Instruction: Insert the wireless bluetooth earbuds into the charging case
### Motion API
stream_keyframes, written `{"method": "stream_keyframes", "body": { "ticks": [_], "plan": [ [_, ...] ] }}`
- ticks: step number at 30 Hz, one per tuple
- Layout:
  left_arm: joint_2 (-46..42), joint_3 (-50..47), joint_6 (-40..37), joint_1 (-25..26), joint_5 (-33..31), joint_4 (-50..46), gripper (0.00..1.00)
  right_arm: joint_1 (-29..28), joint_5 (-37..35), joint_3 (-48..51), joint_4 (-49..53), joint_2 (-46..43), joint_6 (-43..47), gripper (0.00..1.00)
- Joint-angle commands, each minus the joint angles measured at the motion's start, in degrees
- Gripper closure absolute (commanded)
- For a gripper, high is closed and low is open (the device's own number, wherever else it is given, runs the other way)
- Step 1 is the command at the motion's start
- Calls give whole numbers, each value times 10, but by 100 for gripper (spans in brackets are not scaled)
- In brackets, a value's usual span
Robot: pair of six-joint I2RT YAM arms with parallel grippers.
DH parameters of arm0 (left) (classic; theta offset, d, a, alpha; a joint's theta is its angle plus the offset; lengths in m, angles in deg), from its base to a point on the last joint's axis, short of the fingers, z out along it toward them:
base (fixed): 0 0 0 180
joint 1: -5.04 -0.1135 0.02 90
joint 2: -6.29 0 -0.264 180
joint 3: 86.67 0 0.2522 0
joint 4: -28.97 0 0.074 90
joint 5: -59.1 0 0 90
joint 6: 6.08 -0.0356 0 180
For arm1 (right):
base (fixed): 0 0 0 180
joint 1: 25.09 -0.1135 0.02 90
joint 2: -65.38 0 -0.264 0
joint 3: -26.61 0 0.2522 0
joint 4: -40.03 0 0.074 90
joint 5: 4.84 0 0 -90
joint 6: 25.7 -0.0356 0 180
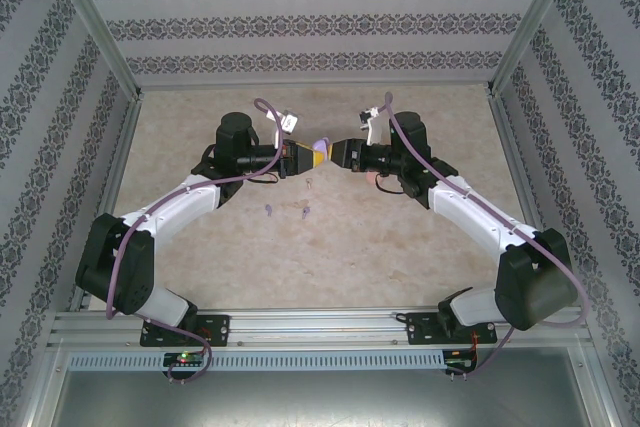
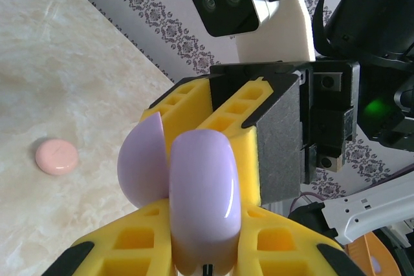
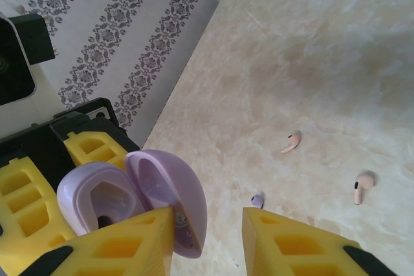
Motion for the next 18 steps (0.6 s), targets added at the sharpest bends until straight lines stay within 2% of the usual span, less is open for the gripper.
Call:
{"method": "stream_keyframes", "body": {
  "ticks": [1,18],
  "plan": [
    [-16,21,2,2,21,26,100,8,13,10,-10,-2,4,69],
    [-18,21,-2,9,35,15,100,20,17,-9,-30,25,-11,74]
  ]
}}
